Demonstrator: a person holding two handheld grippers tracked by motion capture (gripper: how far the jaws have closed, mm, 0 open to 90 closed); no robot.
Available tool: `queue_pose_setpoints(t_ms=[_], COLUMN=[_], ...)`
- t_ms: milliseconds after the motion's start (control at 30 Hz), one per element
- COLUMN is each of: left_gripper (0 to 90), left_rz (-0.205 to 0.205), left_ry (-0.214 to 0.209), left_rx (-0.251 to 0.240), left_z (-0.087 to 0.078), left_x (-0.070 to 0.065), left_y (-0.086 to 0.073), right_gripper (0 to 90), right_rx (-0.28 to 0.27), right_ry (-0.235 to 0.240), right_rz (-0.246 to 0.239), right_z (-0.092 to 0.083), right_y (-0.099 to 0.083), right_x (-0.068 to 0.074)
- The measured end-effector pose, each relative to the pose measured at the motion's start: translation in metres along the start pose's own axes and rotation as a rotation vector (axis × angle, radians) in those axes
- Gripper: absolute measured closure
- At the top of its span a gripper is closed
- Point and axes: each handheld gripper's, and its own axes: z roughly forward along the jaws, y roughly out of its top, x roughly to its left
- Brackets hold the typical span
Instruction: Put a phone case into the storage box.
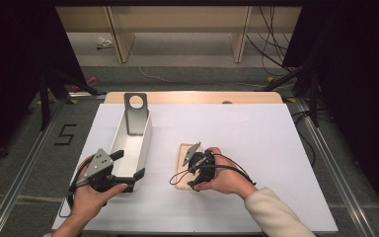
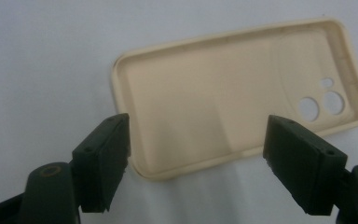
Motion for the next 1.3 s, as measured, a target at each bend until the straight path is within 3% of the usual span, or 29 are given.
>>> queue_pose_setpoints(t_ms=[200, 533, 1133, 1300], left_gripper=[4.0, 4.0, 4.2, 4.3], left_rz=[0.004, 0.005, 0.005, 0.006], left_ry=[-0.002, -0.005, -0.008, -0.009], left_rx=[-0.004, -0.003, -0.002, -0.002], left_z=[0.0, 0.0, 0.001, 0.001], left_x=[-0.001, 0.0, -0.001, -0.001], left_y=[0.001, 0.0, 0.0, 0.0], right_gripper=[24.9, 26.9, 34.9, 38.5], right_rx=[0.041, 0.089, 0.143, 0.158], right_ry=[-0.001, 0.004, 0.01, 0.018], right_rz=[-0.058, -0.106, -0.116, -0.143], right_z=[0.007, 0.016, 0.022, 0.022], right_y=[0.005, 0.01, 0.016, 0.019], right_x=[0.007, 0.013, 0.014, 0.015])
